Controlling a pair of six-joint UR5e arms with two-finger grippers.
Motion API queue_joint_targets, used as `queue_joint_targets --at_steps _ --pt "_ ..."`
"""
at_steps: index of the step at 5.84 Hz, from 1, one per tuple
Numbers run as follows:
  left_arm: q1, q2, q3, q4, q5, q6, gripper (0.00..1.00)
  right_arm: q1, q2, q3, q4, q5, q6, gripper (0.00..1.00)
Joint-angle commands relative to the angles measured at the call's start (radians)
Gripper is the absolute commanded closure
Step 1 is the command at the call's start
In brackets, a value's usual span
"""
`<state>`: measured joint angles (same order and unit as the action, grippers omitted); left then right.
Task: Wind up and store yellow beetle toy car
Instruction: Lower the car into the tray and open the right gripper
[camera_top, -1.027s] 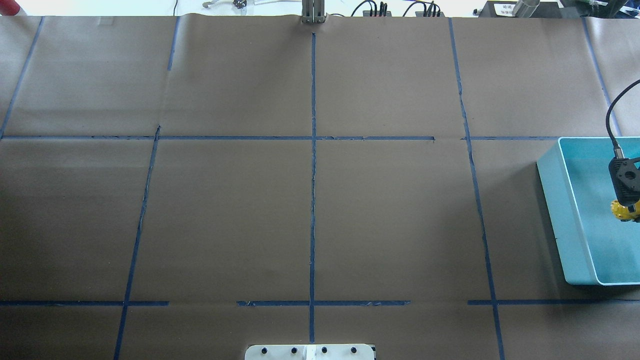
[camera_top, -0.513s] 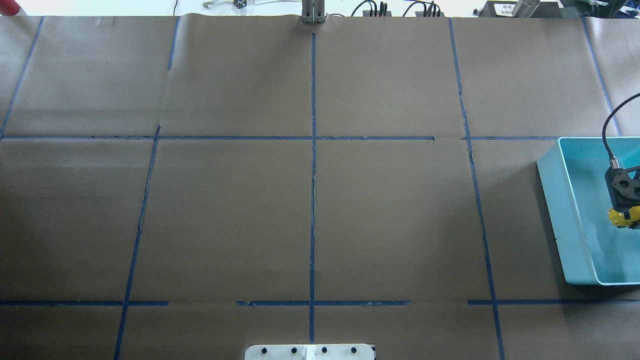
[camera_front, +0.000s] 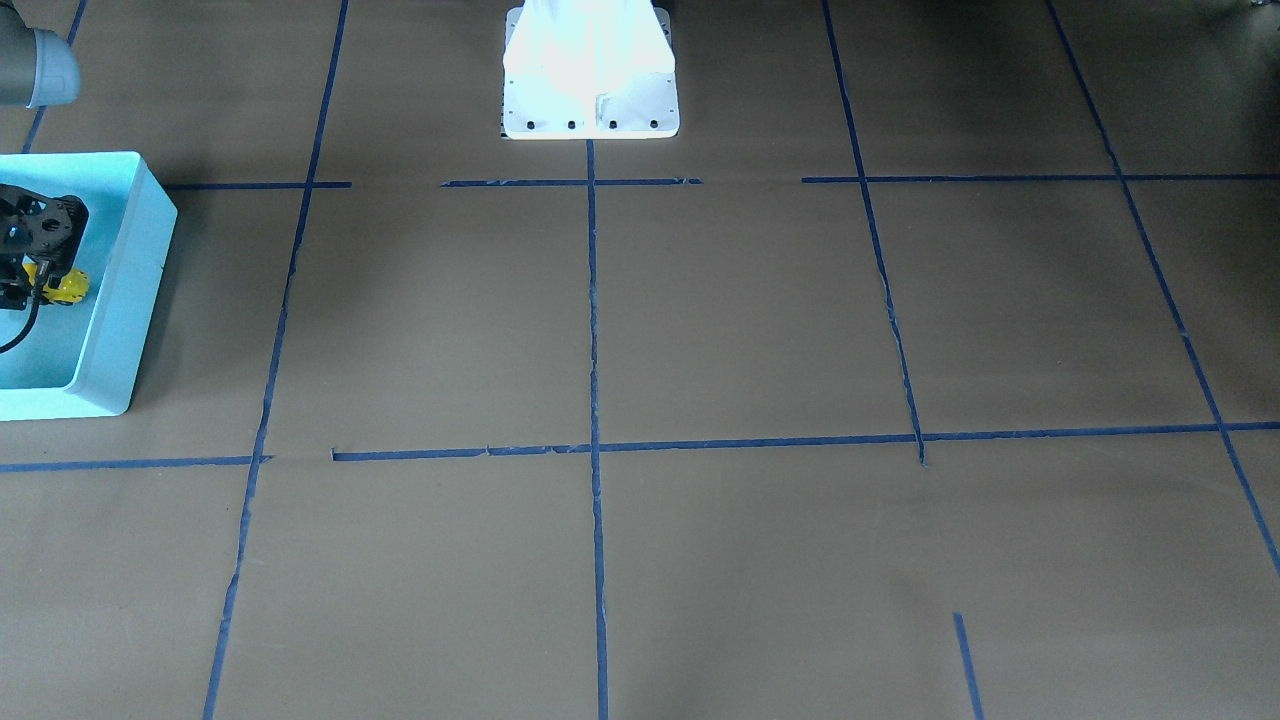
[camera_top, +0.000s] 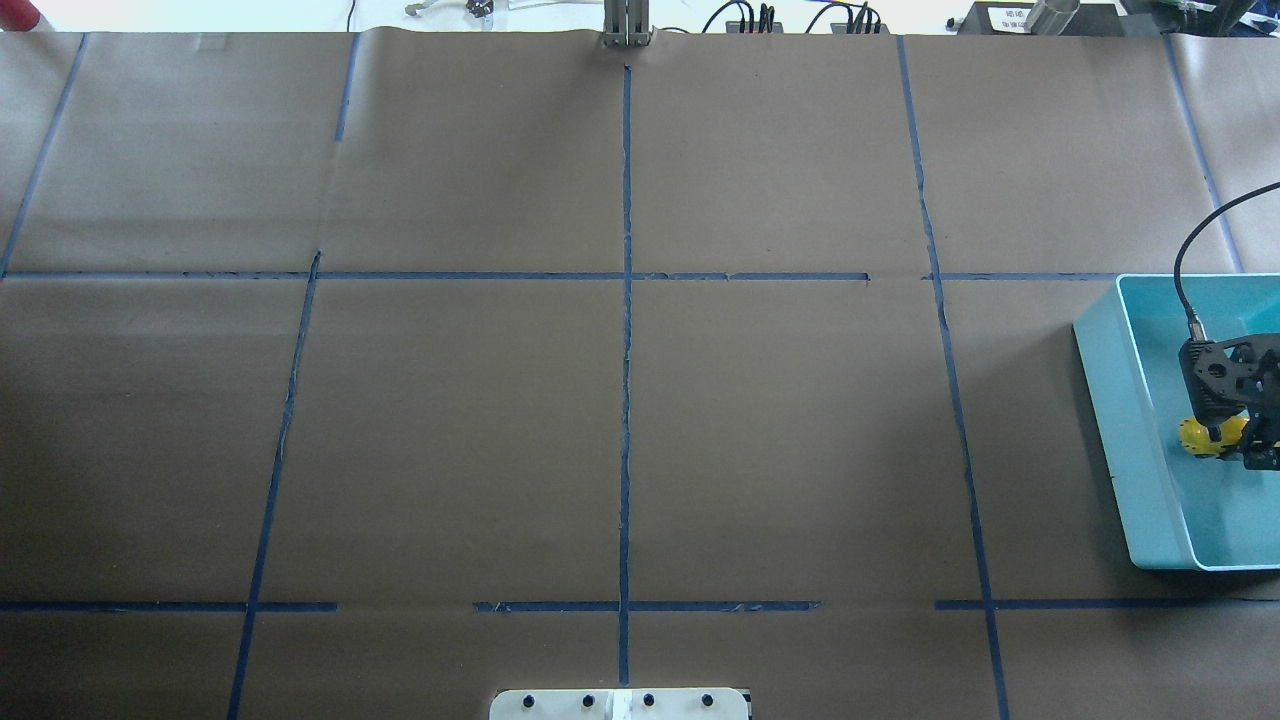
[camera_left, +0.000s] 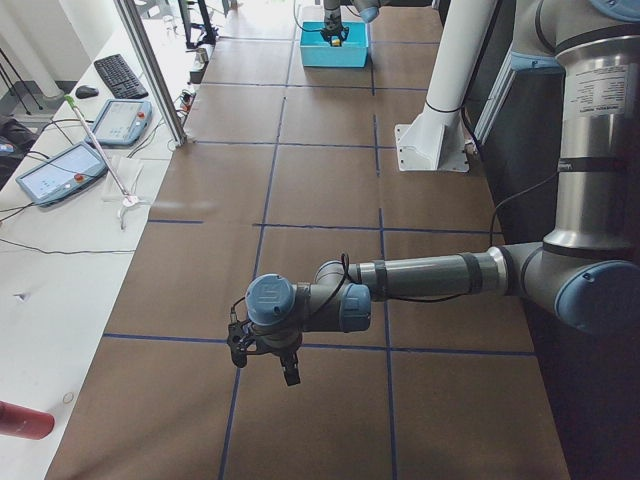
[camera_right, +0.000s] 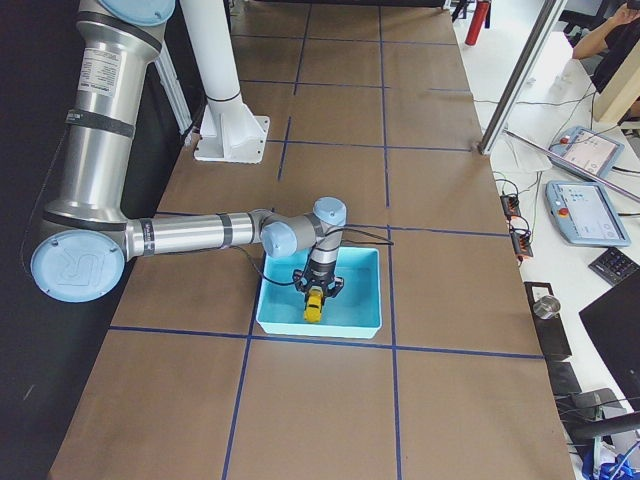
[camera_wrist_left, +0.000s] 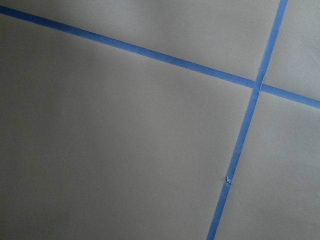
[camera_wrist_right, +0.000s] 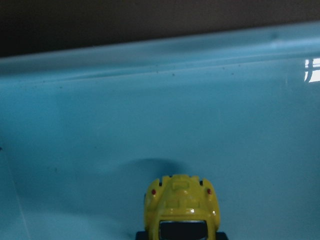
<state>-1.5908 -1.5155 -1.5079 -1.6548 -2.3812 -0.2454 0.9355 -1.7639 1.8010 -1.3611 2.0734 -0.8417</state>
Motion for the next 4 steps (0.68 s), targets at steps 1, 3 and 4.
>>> queue_joint_targets --at_steps 1,3,4 --pt "0.0 0.0 0.0 0.0 -0.001 0.0 0.0 -0.012 0.003 -0.002 0.002 0.002 -0.002 0.95" --pt "0.0 0.001 0.0 0.0 -0.001 0.0 0.0 -0.014 0.003 -0.008 0.002 -0.001 0.0 0.78" --pt "0.0 0.001 0.0 0.0 -0.001 0.0 0.0 -0.017 0.003 -0.008 0.002 -0.001 0.018 0.62"
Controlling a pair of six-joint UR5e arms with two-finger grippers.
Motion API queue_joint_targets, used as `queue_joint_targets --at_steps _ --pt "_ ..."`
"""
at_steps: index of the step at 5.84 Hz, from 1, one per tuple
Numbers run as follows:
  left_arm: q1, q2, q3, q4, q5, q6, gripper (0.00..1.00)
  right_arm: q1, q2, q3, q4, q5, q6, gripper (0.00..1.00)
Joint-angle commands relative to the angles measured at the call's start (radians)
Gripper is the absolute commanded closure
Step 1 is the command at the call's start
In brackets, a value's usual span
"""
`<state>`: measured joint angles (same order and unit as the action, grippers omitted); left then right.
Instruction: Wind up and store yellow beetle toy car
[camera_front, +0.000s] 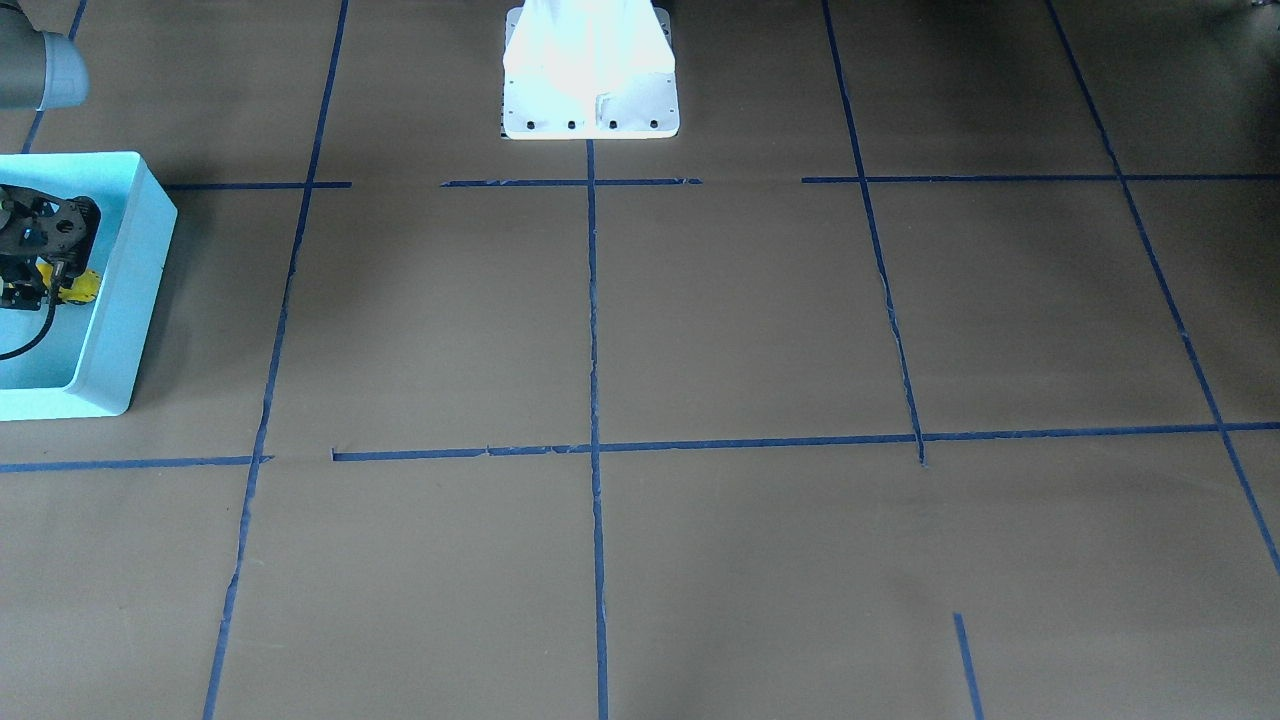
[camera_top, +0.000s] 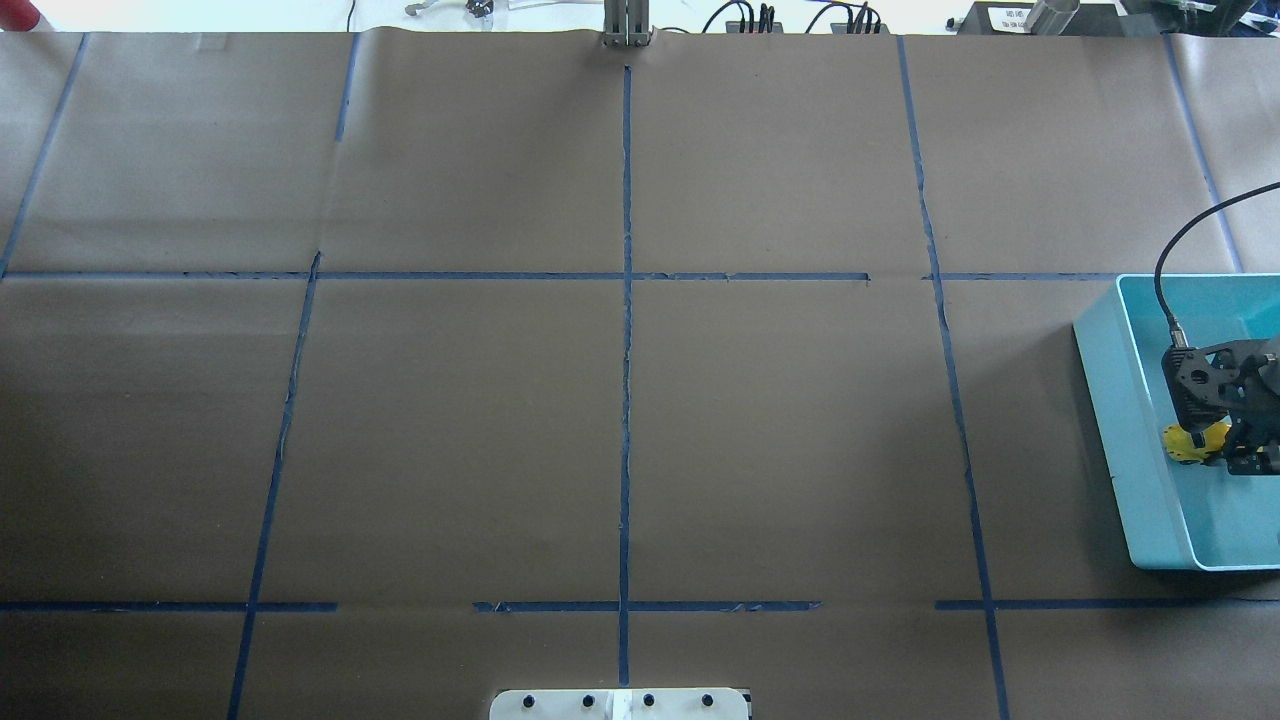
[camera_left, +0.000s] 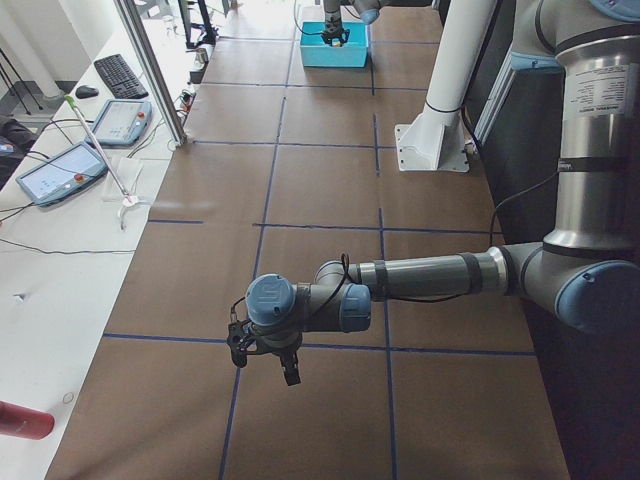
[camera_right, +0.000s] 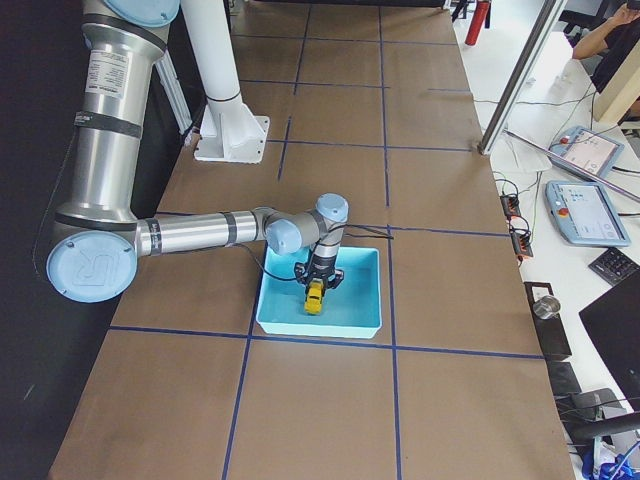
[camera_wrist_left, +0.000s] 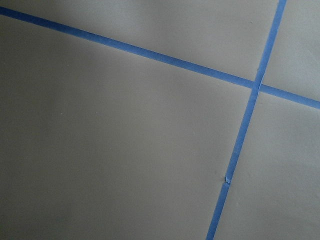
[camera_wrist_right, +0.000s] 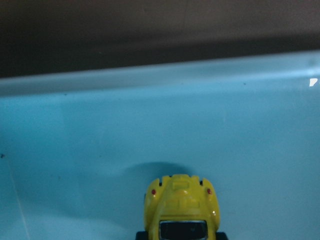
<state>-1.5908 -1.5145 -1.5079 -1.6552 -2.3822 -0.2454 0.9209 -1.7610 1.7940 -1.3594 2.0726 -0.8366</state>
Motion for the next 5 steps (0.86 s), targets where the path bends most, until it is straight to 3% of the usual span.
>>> queue_joint_targets --at_steps 1,2,4,5 --pt "0.0 0.0 0.0 0.0 0.0 0.0 0.0 -0.004 0.0 -0.001 0.002 0.001 0.022 0.44" --pt "0.0 -0.001 0.0 0.0 0.0 0.0 0.0 -0.004 0.0 -0.001 0.0 0.001 0.021 0.01" --pt "0.0 -0.001 0.0 0.0 0.0 0.0 0.0 -0.001 0.0 0.051 0.0 0.01 0.025 0.0" --pt "0.0 -0.001 0.0 -0.002 0.0 0.0 0.0 0.013 -0.03 0.167 -0.015 0.018 0.027 0.0"
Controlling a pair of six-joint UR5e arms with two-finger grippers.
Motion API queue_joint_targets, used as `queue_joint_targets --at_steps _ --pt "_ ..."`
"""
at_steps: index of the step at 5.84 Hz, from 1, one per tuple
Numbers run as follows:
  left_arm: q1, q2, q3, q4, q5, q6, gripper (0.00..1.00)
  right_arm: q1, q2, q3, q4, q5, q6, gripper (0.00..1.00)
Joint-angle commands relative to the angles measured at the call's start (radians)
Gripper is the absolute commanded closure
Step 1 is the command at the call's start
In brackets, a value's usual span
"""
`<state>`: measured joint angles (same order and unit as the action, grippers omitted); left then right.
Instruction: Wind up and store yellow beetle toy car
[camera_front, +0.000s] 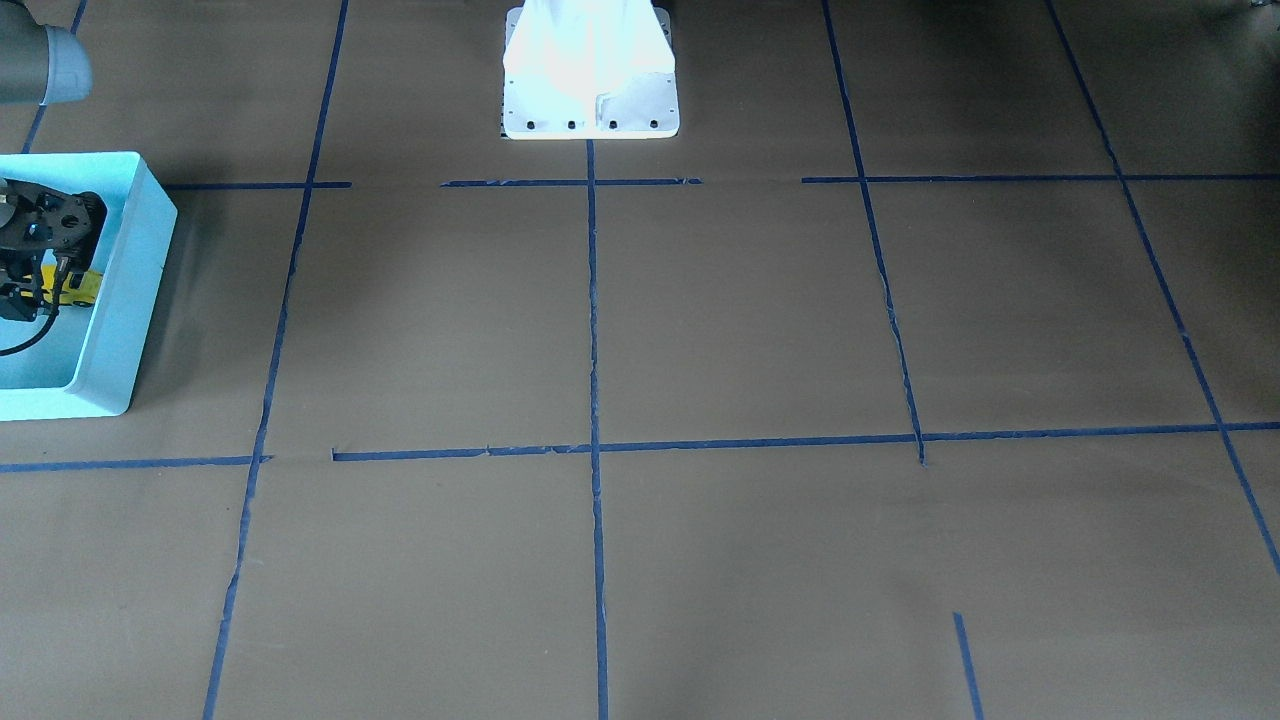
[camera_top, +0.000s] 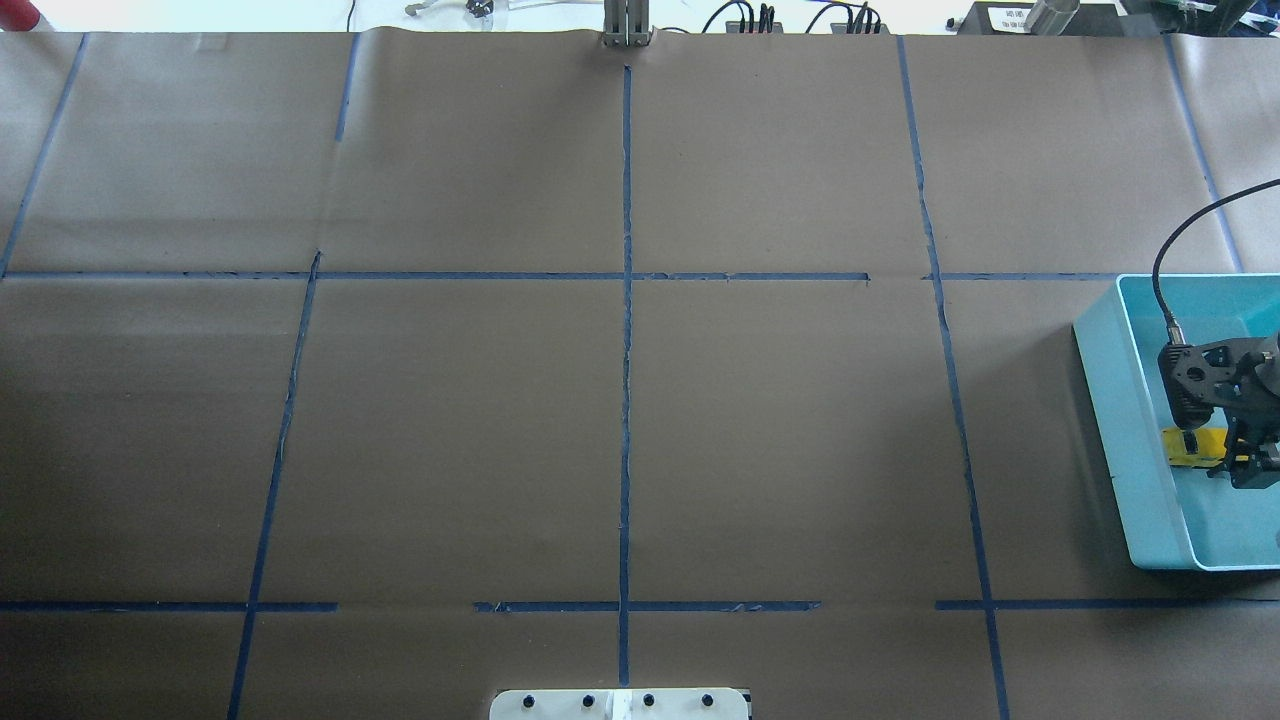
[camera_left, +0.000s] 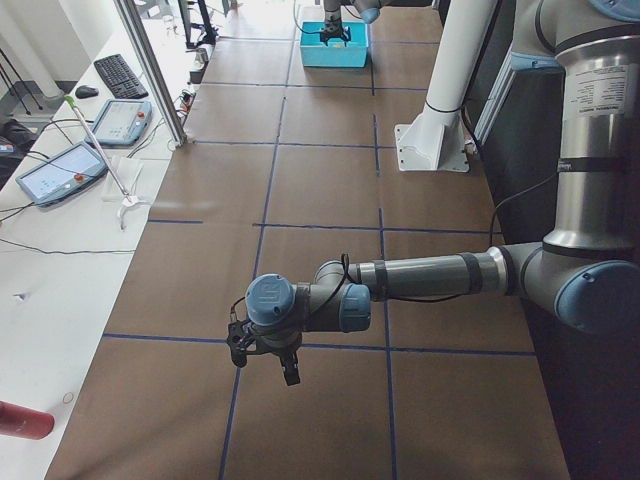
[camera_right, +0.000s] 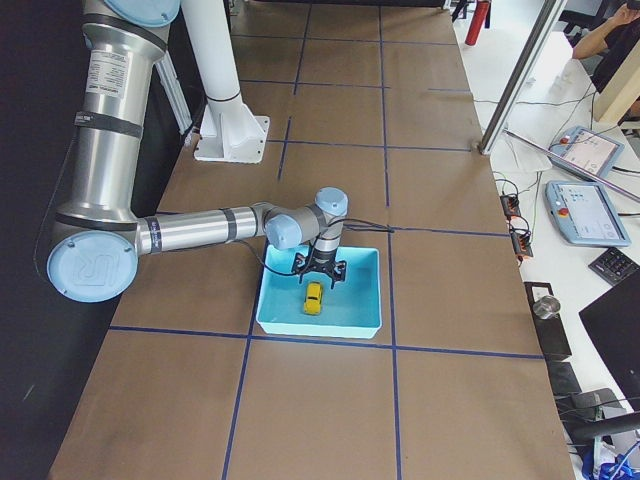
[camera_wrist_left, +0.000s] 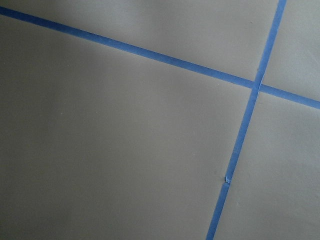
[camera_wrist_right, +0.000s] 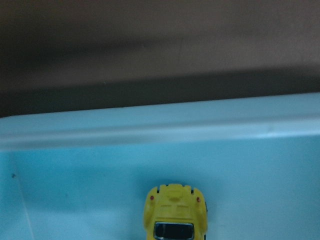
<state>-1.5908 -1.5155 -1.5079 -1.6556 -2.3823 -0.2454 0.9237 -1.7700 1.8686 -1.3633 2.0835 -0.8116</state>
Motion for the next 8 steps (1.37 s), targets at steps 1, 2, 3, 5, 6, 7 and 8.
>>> queue_joint_targets --at_steps 1,2,3,5,6,7,8 --pt "0.0 0.0 0.0 0.0 0.0 0.0 0.0 0.074 -0.07 0.156 -0.02 0.019 0.0 0.0" --pt "0.0 0.0 0.0 -0.001 0.0 0.0 0.0 0.171 -0.094 0.156 -0.022 0.096 -0.001 0.0" --pt "0.0 0.0 0.0 -0.001 0.0 0.0 0.0 0.273 -0.1 0.158 -0.07 0.143 -0.001 0.0" --pt "0.0 0.0 0.0 -0.001 0.0 0.0 0.0 0.511 -0.103 0.149 -0.254 0.162 0.005 0.0" --pt "0.0 0.0 0.0 -0.001 0.0 0.0 0.0 0.599 -0.108 0.129 -0.331 0.161 0.02 0.0" --pt "0.0 0.0 0.0 -0.001 0.0 0.0 0.0 0.639 -0.109 0.124 -0.42 0.165 0.134 0.0" --pt "0.0 0.0 0.0 -0.001 0.0 0.0 0.0 0.661 -0.103 0.127 -0.451 0.168 0.252 0.0"
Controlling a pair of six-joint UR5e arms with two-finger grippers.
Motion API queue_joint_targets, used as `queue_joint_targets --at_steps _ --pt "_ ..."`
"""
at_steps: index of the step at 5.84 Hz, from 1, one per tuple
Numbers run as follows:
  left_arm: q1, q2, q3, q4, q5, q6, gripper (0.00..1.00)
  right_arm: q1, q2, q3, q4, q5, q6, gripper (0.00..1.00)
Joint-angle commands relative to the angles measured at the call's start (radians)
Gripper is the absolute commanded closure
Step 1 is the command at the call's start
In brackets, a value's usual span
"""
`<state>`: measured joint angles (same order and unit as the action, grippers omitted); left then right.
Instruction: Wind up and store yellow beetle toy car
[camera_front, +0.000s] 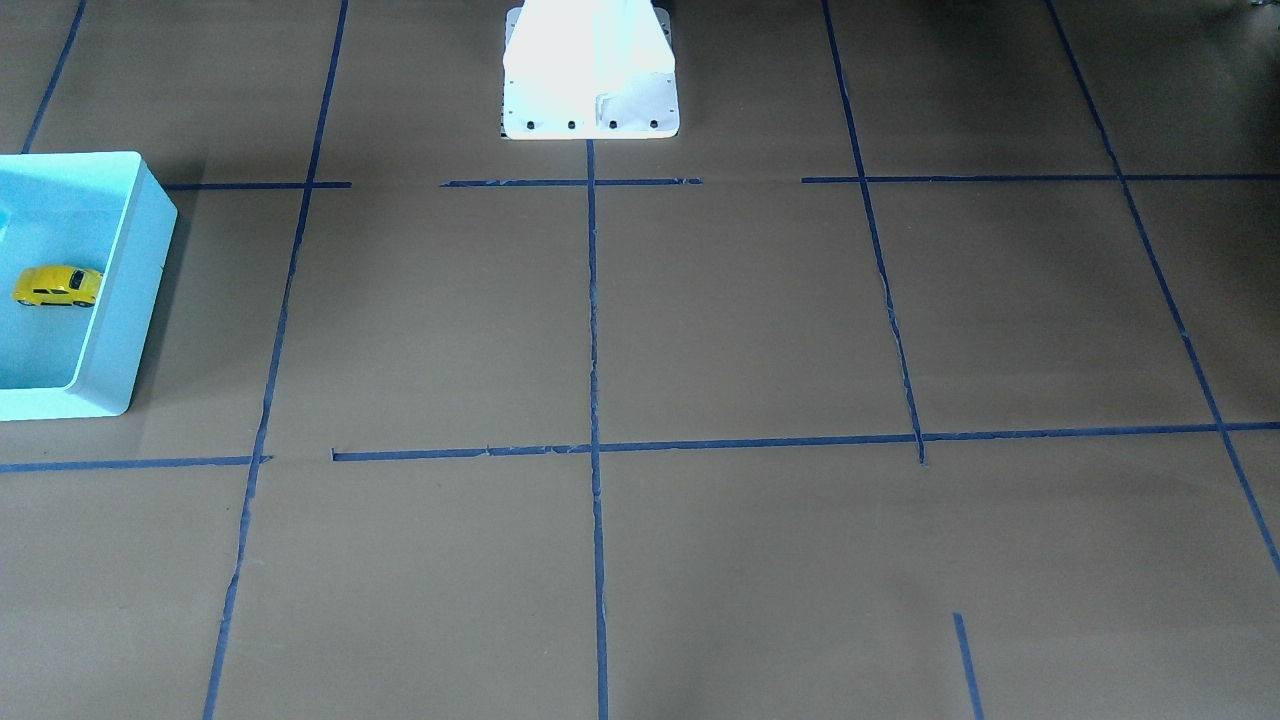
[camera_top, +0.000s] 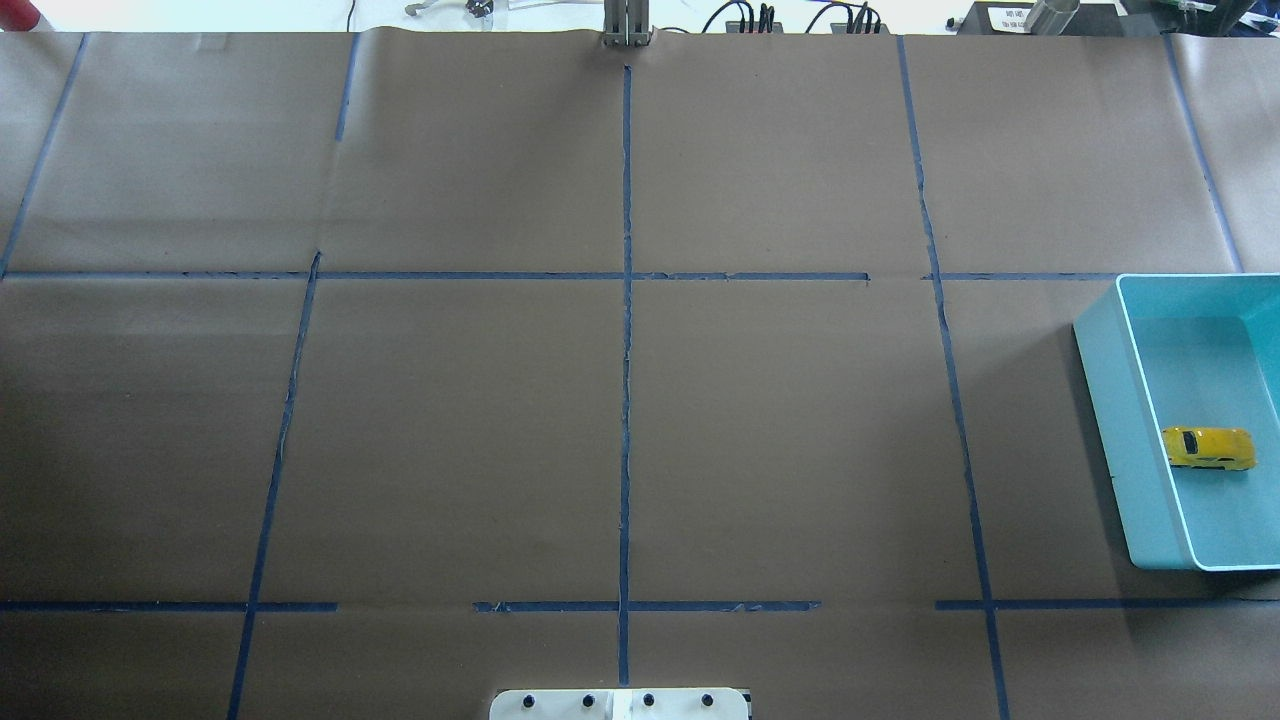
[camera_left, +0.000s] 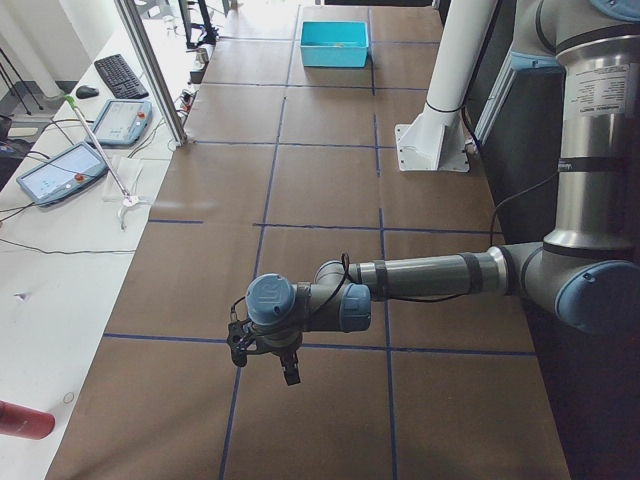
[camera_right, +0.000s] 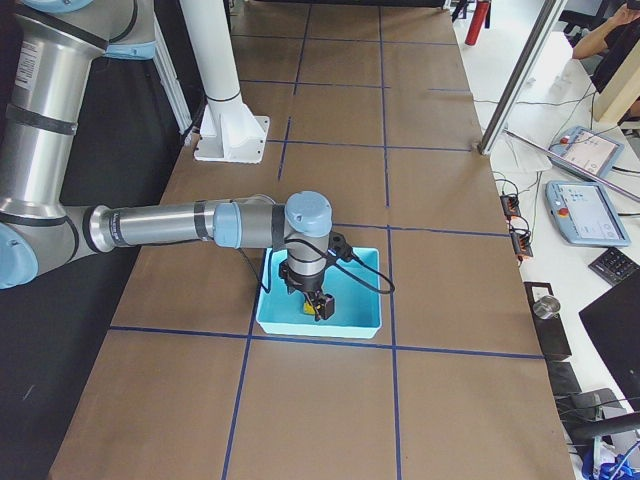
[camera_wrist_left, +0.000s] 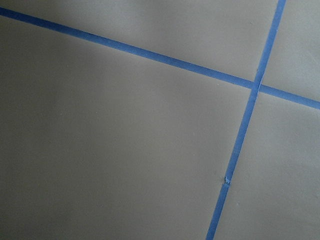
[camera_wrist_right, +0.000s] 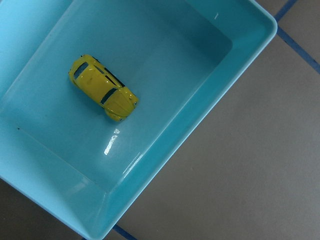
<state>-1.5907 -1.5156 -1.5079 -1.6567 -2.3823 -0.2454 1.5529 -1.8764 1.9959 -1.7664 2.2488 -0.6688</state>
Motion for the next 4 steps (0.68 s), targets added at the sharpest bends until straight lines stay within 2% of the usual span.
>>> queue_joint_targets --at_steps 1,2,3,4 --pt "0.0 0.0 0.0 0.0 0.0 0.0 0.0 0.033 0.017 -0.015 -0.041 -0.008 0.323 0.0" --pt "0.0 0.0 0.0 -0.002 0.0 0.0 0.0 0.07 0.019 -0.005 -0.038 -0.002 0.673 0.0" --pt "0.0 0.0 0.0 0.0 0.0 0.0 0.0 0.072 0.022 0.007 -0.036 -0.003 0.847 0.0" --pt "0.0 0.0 0.0 0.0 0.0 0.0 0.0 0.072 0.02 -0.009 -0.038 -0.002 0.874 0.0"
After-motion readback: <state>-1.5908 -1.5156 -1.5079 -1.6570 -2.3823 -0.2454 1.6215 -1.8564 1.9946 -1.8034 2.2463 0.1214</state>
